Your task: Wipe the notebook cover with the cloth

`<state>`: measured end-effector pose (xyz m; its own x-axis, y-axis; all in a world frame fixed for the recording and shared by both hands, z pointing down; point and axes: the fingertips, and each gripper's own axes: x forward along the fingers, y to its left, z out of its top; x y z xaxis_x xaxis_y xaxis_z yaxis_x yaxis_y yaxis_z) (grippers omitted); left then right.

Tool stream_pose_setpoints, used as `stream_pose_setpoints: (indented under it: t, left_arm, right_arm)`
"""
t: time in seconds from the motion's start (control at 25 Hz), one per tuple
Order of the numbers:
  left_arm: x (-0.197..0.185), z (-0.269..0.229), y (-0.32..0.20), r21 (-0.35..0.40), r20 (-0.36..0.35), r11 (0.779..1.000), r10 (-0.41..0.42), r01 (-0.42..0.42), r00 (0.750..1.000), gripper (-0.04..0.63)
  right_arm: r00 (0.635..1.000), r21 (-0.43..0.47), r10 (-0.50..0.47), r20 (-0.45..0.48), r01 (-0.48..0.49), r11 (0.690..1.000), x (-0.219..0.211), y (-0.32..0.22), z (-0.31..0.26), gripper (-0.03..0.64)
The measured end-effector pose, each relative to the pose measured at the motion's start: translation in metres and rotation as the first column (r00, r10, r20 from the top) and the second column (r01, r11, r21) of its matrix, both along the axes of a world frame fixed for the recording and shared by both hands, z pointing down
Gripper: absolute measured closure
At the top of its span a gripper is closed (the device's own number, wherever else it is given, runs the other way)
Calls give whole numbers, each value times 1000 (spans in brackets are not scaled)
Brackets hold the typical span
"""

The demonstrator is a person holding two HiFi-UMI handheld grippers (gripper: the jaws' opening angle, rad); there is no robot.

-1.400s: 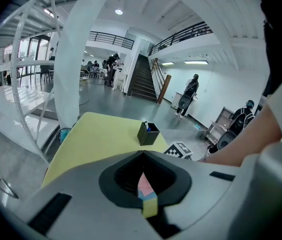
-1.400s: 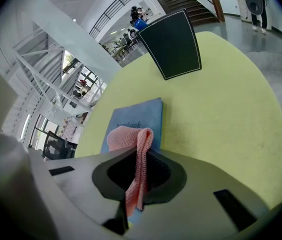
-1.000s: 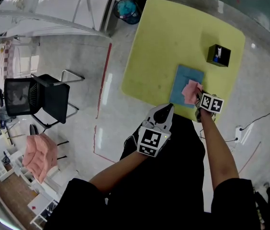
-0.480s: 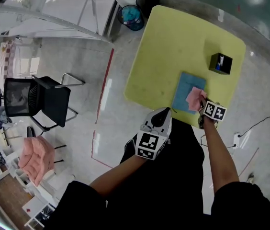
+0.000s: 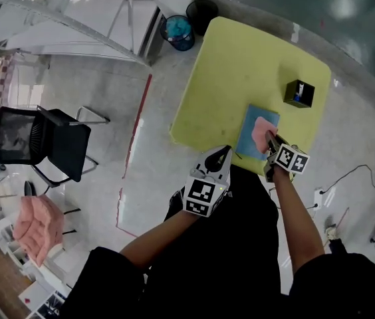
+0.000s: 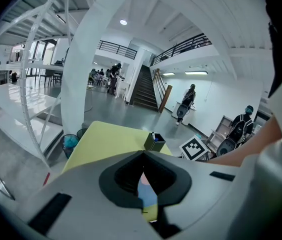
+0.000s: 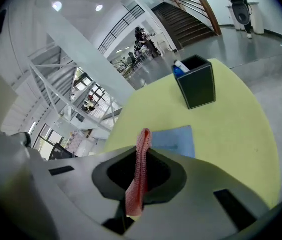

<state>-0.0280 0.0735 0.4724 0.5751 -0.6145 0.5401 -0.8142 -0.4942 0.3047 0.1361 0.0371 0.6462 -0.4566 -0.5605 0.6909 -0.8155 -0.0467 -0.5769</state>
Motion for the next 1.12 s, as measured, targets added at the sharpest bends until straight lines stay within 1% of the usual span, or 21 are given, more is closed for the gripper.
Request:
stream_pose_setpoints:
  t: [0.12,0.28,0.36,0.48,0.6,0.76,0.96,1.12]
  left_arm:
    - [-8,-5,4,14,-3,1000,10,-10,1000,592]
    - [-17,-8,12,20,-5,1000,10,-10,1000,592]
    - [-24,-8,14,5,-23,1000,-7,7,1000,592]
    - [-36,-10,14,-31,-74,998,-61,58,995,592]
    - [-45,-8,17,-31,-78,996,-82,80,994,592]
    - [-50,-3,17,-34,-71,996,-87,85,994,592]
    - [-50,-3,17,-19,-67,996,-87,86,994,592]
    - [-47,-6,18,-22,-69,997,-75,73,995,592]
  right_arm:
    - [999,19,-25,33,25,1000,-35,-2,-17,580]
    - [995,-5,-47,91,47,999,-74,4,-13,580]
    - [995,-26,-48,86,50,998,-86,7,-5,580]
    - [995,-59,-41,87,46,997,-100,13,11,580]
    - [996,-83,-40,77,46,995,-110,22,26,580]
    - [998,-114,-42,48,48,992,-114,27,46,580]
    - [999,-166,-31,-8,30,986,-107,33,75,580]
    - [998,-207,-53,-35,44,977,-99,46,92,580]
